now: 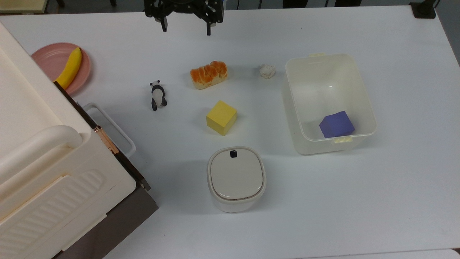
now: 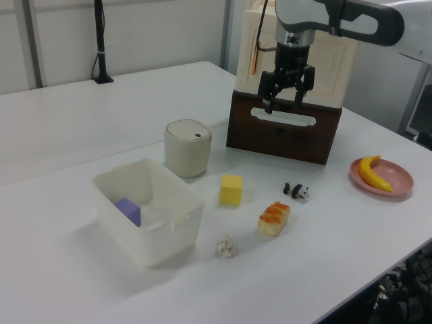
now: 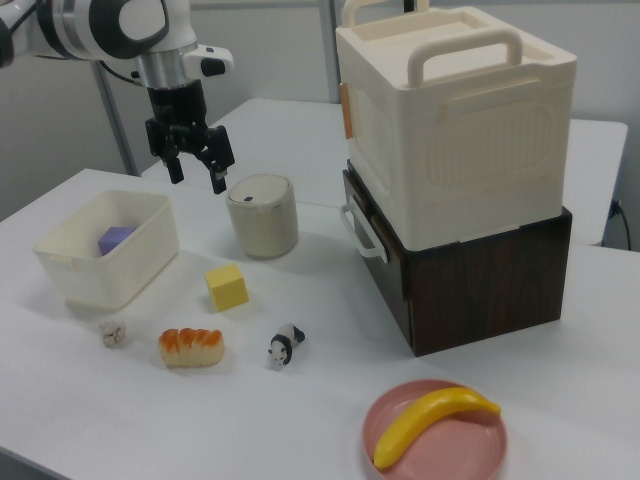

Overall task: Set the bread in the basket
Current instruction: 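Move the open gripper over the orange bread roll and descend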

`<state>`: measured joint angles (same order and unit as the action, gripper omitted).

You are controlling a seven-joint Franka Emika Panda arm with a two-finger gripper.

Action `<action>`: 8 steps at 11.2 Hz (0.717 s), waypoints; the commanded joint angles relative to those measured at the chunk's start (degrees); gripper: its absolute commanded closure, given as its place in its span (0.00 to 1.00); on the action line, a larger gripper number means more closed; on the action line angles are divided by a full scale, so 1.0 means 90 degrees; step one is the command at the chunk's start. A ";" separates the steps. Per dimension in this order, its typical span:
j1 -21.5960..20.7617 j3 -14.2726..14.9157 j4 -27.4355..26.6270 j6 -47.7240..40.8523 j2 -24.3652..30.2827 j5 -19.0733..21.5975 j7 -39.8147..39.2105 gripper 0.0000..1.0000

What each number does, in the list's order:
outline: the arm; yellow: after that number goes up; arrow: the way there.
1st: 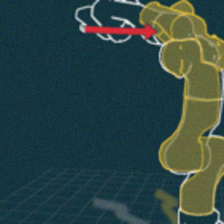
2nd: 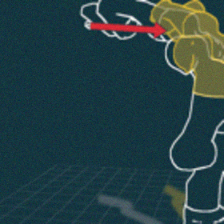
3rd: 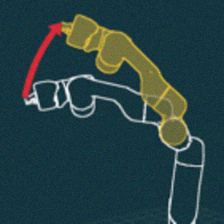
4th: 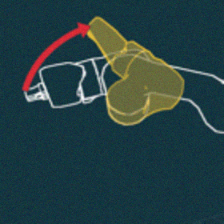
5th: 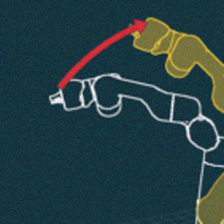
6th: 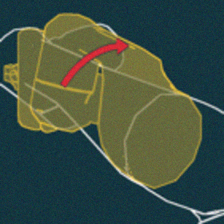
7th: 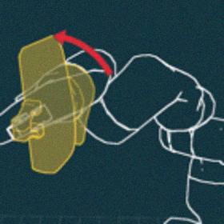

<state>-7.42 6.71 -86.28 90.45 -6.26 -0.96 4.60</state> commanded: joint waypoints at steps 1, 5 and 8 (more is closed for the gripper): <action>-0.0132 -0.0022 -0.0875 0.0239 0.0624 0.0038 -0.0227 0.00; -0.0142 -0.0159 -0.2148 0.1217 0.1387 0.0048 -0.0189 0.00; -0.0123 -0.0287 -0.3232 0.2163 0.1798 0.0077 0.0939 0.00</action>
<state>-8.03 4.42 -105.01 101.98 4.54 -0.79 5.33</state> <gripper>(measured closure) 0.000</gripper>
